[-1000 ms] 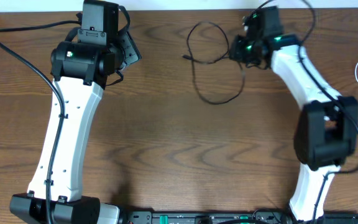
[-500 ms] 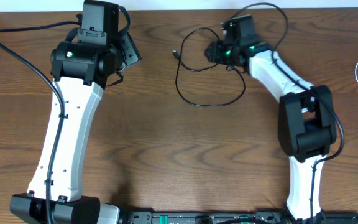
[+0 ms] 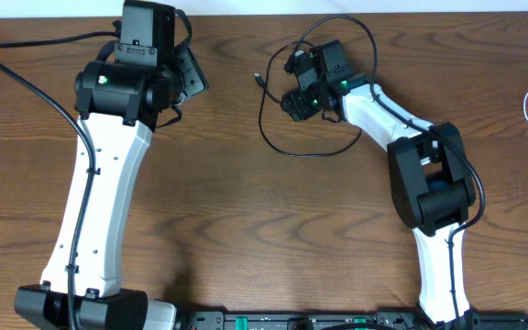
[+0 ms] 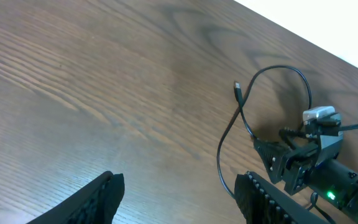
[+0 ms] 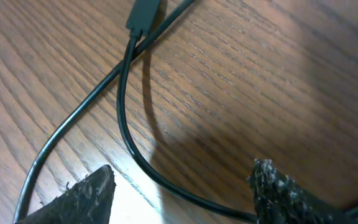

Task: Untangle cables

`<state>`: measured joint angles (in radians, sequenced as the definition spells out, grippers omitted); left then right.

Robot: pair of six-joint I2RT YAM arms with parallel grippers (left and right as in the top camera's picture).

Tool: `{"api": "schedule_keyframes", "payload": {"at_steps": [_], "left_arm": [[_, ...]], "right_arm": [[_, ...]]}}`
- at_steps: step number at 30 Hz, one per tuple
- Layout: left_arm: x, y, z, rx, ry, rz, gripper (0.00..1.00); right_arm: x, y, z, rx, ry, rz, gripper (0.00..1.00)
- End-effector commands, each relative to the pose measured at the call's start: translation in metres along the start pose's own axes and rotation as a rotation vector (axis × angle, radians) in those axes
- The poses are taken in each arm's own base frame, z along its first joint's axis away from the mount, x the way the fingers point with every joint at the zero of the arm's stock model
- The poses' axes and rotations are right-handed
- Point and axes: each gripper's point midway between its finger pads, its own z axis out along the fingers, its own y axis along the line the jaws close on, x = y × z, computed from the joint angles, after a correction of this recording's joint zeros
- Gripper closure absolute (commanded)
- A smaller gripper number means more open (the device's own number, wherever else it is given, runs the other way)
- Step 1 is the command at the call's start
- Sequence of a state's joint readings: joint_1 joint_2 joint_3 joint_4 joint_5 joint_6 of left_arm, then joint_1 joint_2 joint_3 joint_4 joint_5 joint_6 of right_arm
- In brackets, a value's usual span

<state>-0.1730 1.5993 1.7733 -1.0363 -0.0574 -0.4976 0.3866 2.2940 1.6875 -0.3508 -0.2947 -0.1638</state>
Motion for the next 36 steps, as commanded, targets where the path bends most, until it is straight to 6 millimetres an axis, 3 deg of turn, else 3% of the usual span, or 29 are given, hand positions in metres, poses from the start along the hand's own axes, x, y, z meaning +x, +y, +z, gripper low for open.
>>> {"api": "schedule_keyframes", "payload": {"at_steps": [1,10,16,23,26,29,33,36], "left_arm": [[0.0,0.0,0.001,-0.003,0.002,-0.005,0.37],[0.001,-0.001,0.0,-0.001,0.003,-0.003,0.37],[0.001,-0.001,0.0,-0.001,0.003,-0.003,0.37],[0.001,-0.001,0.0,-0.001,0.003,-0.003,0.37],[0.001,-0.001,0.0,-0.001,0.003,-0.003,0.37],[0.001,-0.001,0.0,-0.002,0.002,-0.003,0.37],[0.0,-0.001,0.0,-0.001,0.002,-0.003,0.37],[0.0,-0.001,0.001,-0.001,0.002,-0.003,0.37]], "right_arm": [[0.005,0.009,0.009,-0.01,0.017,-0.093,0.33],[0.021,0.019,0.033,-0.027,0.046,-0.127,0.39],[0.016,0.016,0.034,-0.01,0.028,-0.095,0.71],[0.013,0.002,0.031,0.075,0.023,0.04,0.99],[0.005,0.001,0.02,0.077,0.008,0.105,0.99],[-0.011,0.009,-0.004,0.052,-0.016,0.116,0.99],[-0.035,0.035,-0.046,-0.052,-0.055,0.074,0.99],[-0.039,0.053,-0.069,-0.119,-0.049,0.061,0.99]]}}
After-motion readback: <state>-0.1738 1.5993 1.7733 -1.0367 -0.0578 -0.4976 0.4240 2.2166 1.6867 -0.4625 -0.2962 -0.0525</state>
